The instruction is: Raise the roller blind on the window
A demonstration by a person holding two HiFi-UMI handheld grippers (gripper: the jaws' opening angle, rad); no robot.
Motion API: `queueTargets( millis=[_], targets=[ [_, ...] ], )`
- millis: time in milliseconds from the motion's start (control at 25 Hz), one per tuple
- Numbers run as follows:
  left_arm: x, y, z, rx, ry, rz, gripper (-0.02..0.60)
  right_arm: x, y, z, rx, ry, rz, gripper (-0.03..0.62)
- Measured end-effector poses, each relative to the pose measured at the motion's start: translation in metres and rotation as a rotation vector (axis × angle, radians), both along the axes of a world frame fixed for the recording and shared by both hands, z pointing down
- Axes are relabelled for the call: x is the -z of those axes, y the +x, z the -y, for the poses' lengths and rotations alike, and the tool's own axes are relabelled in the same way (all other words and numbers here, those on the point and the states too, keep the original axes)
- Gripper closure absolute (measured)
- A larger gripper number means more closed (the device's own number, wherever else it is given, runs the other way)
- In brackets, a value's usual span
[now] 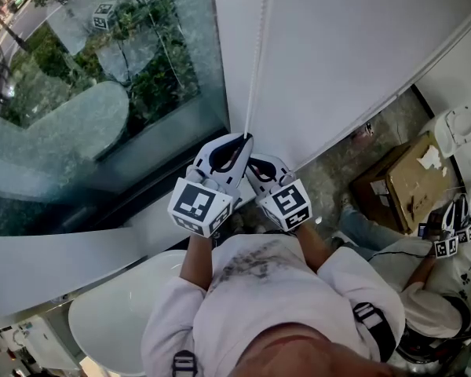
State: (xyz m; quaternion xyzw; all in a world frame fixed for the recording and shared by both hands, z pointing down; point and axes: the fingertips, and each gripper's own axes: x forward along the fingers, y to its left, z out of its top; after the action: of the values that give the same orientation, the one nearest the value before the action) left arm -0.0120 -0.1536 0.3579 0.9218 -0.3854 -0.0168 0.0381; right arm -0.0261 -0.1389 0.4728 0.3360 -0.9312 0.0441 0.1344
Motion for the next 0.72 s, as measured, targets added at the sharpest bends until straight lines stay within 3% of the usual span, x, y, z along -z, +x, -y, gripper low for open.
queueTargets(
  millis=[720],
  targets=[
    [-0.056,-0.001,0.001,0.021,-0.081,-0.019,0.568,-0.055,0.001,0.0,-0.004,-0.097,-0.061,0.533]
  ],
)
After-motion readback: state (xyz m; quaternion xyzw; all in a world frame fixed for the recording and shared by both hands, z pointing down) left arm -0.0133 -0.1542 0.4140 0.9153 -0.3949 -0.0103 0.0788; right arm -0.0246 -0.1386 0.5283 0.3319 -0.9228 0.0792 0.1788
